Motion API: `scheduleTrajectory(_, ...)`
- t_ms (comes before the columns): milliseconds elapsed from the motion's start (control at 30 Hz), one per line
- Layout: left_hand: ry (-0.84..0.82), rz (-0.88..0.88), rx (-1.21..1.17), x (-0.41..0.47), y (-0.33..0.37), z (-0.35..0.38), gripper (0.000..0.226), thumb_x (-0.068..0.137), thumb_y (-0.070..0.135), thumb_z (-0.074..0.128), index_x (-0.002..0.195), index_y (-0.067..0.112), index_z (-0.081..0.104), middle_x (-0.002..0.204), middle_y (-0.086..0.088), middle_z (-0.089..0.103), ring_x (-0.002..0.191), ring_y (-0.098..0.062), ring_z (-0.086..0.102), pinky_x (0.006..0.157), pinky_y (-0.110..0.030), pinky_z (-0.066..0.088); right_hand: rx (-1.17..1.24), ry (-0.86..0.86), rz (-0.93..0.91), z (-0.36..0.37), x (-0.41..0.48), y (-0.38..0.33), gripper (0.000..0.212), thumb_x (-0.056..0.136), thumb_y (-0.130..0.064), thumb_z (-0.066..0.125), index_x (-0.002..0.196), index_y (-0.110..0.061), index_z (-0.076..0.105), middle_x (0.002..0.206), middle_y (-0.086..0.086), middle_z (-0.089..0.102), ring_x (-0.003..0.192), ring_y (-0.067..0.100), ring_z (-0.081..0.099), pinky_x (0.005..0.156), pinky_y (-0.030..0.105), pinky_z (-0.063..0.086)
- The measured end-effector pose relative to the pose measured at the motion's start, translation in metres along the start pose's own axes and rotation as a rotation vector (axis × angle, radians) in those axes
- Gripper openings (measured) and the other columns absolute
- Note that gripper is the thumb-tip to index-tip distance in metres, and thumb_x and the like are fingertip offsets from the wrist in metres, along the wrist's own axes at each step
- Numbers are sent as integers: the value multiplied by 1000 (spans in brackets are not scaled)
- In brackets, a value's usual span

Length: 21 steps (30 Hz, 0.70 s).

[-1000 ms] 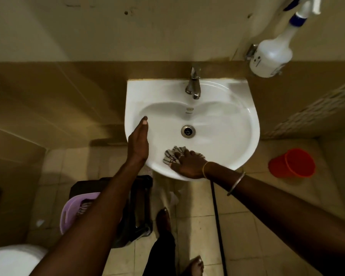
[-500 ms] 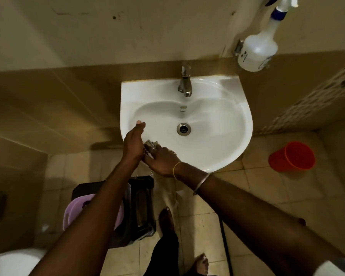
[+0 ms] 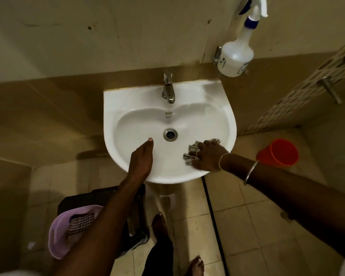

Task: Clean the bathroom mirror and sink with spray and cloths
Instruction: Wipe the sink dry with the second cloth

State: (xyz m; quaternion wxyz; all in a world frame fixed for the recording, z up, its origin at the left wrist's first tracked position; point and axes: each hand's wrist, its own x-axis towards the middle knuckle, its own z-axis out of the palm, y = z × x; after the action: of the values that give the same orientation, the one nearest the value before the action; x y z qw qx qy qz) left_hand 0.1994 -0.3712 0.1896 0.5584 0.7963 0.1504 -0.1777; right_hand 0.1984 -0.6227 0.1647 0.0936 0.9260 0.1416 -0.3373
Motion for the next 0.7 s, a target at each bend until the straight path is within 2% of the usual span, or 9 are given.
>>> scheduleTrajectory(100,-33,6,61,3,-2,12,42,109,50,37,105,25,70,100,15,63,97,-9,58,94,-26,37,-78,-8,35,-1,12,36,67,99,-66,22,161,-38,20,171,12,8,156,38,9,126,54,4)
scheduleTrajectory(167,-57,5,81,4,-1,20,49,109,49,36,105,14,70,90,17,61,92,-9,57,91,-26,37,-159,12,37,-4,20,55,67,100,-64,21,162,-37,16,171,13,3,157,39,2,127,54,0)
scheduleTrajectory(233,-80,0,80,4,2,25,50,109,47,37,109,10,70,84,21,55,95,-11,55,90,-26,36,-251,42,31,-8,29,69,67,101,-61,19,162,-36,11,171,13,-2,157,39,-3,127,54,-2)
scheduleTrajectory(300,-89,-30,74,8,3,28,40,110,45,38,98,22,69,84,25,50,100,-11,51,92,-25,33,-307,96,9,-10,42,82,67,100,-58,15,162,-35,9,171,13,-4,157,39,-6,127,53,-5)
scheduleTrajectory(333,-86,-33,76,10,4,29,35,110,44,38,86,33,62,83,25,49,99,-11,50,92,-25,33,-322,135,-16,-11,51,89,68,98,-57,11,163,-35,12,171,12,-2,157,38,-5,127,53,-6)
scheduleTrajectory(400,-90,-23,89,12,7,30,35,110,44,38,76,42,47,82,25,48,96,-10,48,91,-24,32,-380,220,-97,-14,67,104,74,92,-54,8,162,-33,22,171,12,6,158,38,1,127,54,-3)
scheduleTrajectory(500,-95,-14,67,18,2,31,34,110,46,37,77,43,48,84,26,51,91,-6,51,92,-24,32,-497,329,-249,-23,87,119,68,95,-44,26,159,-23,33,168,12,23,157,35,12,127,56,9)
scheduleTrajectory(600,-91,-15,30,24,-4,32,33,109,46,39,80,44,52,85,26,54,85,5,52,93,-24,33,-607,441,-393,-35,110,118,65,95,-27,45,158,-15,35,169,10,21,159,31,6,127,54,9)
scheduleTrajectory(700,-82,-17,27,31,-7,32,28,109,47,38,90,39,57,87,27,53,87,6,51,95,-23,33,-652,504,-526,-51,138,102,70,87,-7,54,155,-13,40,168,5,24,159,26,9,127,53,13)
